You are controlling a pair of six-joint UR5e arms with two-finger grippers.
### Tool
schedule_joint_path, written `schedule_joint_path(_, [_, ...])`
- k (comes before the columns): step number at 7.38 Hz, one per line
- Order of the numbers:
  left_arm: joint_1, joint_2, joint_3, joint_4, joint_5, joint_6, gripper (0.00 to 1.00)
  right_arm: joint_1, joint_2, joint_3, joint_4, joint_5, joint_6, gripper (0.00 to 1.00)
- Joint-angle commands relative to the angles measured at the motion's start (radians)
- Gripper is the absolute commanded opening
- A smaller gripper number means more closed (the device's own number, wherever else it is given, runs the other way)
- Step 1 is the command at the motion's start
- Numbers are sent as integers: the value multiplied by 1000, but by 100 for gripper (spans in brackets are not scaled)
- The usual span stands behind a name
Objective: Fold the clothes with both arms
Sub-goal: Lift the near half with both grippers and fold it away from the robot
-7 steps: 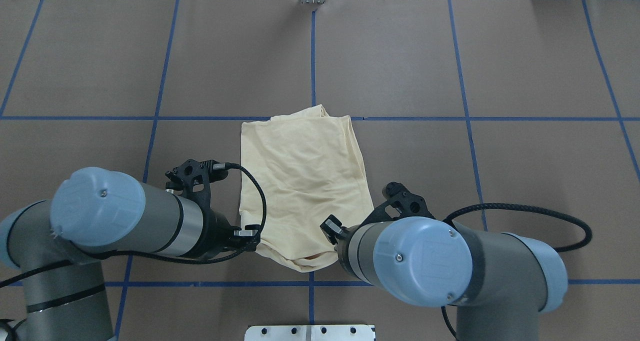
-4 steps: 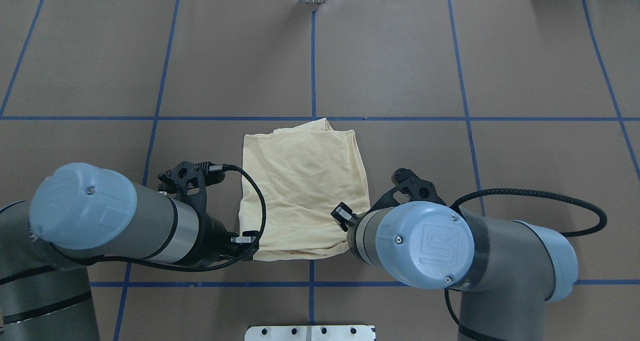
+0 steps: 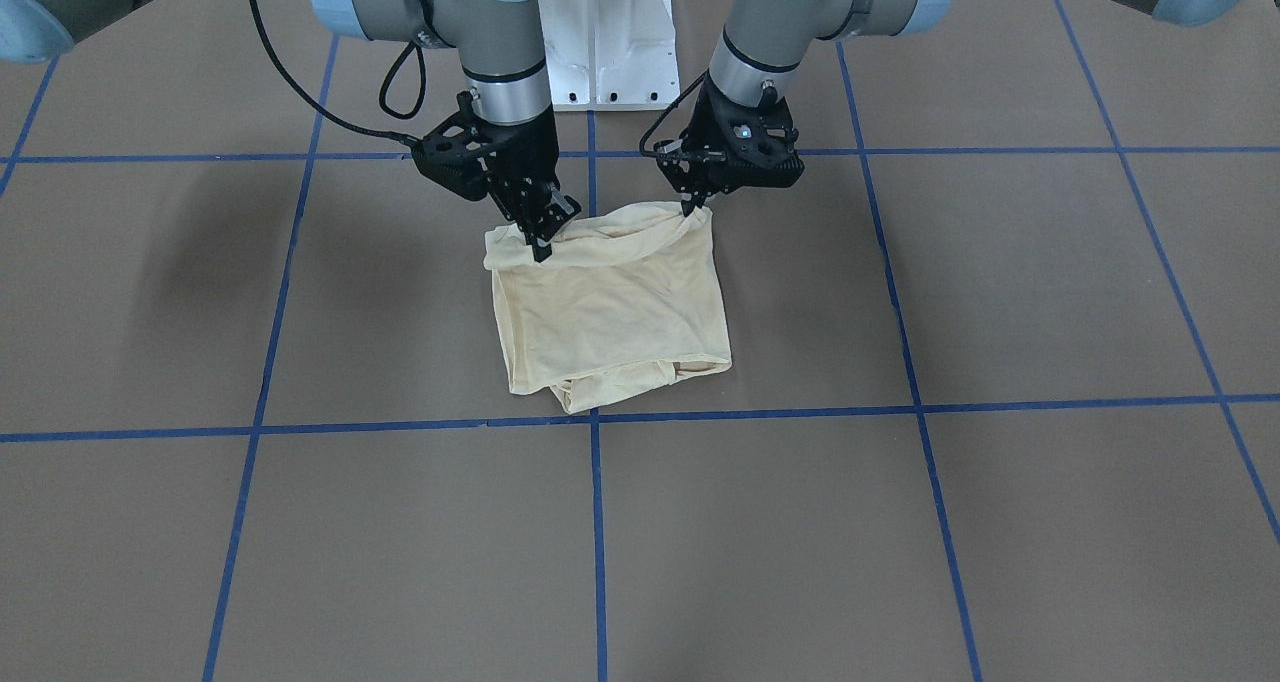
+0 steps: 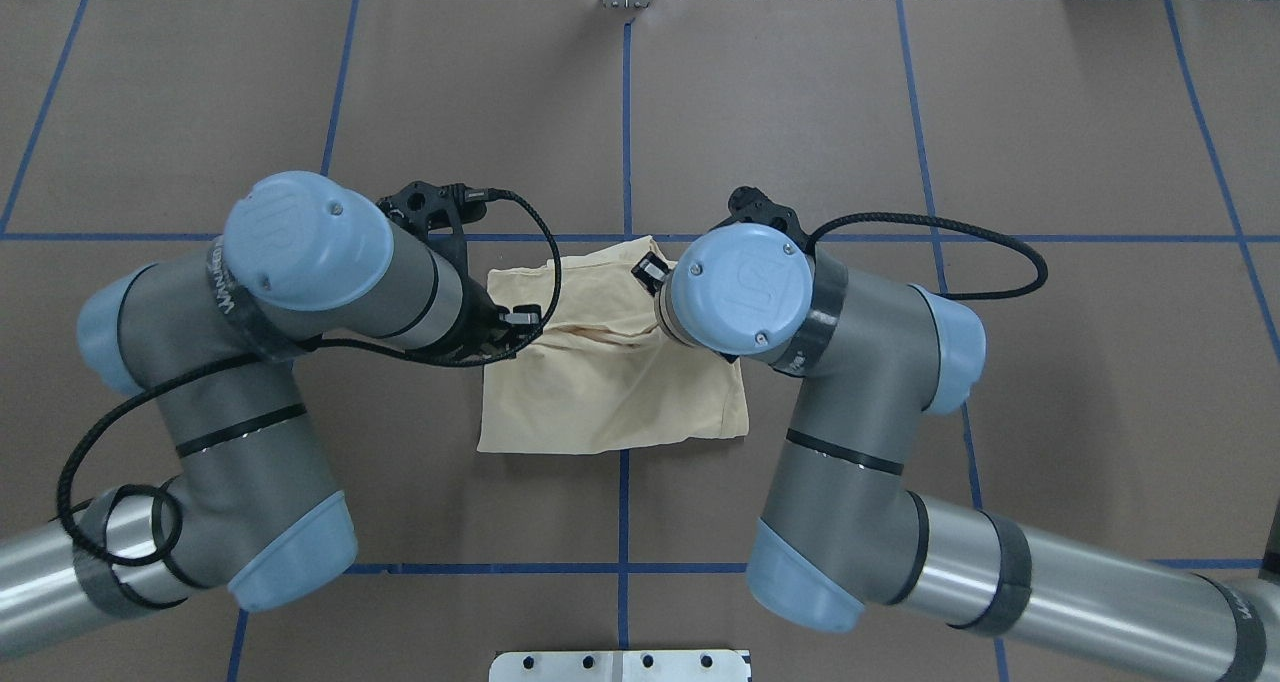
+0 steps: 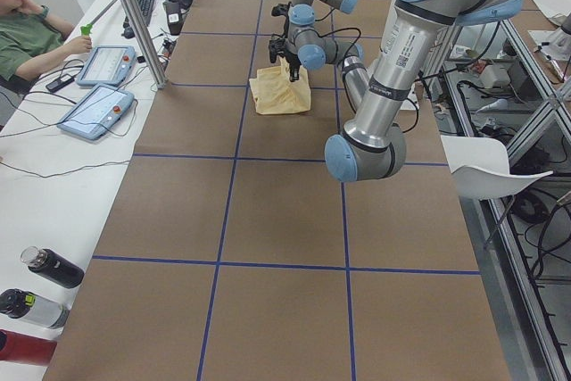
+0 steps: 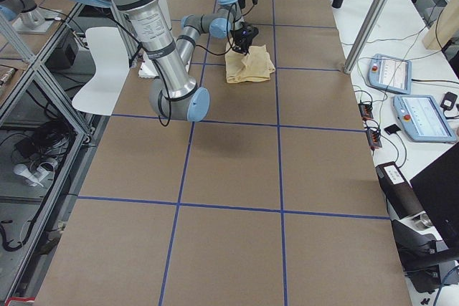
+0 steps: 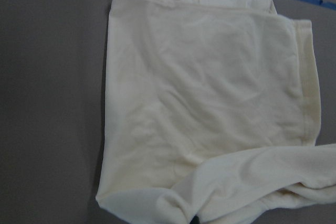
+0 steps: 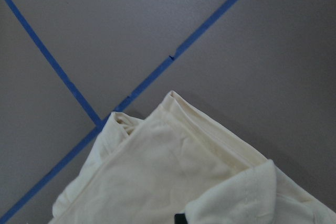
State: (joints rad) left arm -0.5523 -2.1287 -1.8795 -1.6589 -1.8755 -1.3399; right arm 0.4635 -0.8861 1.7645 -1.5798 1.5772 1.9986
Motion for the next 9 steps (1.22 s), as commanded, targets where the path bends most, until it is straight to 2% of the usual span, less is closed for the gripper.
schedule_joint_path(1, [-55, -66, 115, -5, 22, 62, 0, 49, 48, -104, 44, 1, -47, 0])
schedule_joint_path(4, [-87, -72, 212, -74, 24, 119, 0, 61, 75, -239, 163, 0, -89, 0])
schedule_joint_path(5, [-87, -74, 259, -128, 39, 119, 0, 63, 75, -281, 205, 0, -136, 56])
schedule_joint_path(6, [-87, -74, 290, -166, 45, 120, 59, 78, 79, -289, 210, 1, -221, 99])
schedule_joint_path(7, [-92, -73, 295, -198, 44, 137, 100, 107, 82, -289, 208, 41, -230, 100])
schedule_joint_path(8, [-110, -69, 283, -202, 35, 215, 100, 147, 96, -289, 198, 147, -254, 100])
schedule_joint_path(9, [-115, -63, 280, -203, 35, 269, 100, 147, 99, -287, 196, 165, -254, 100])
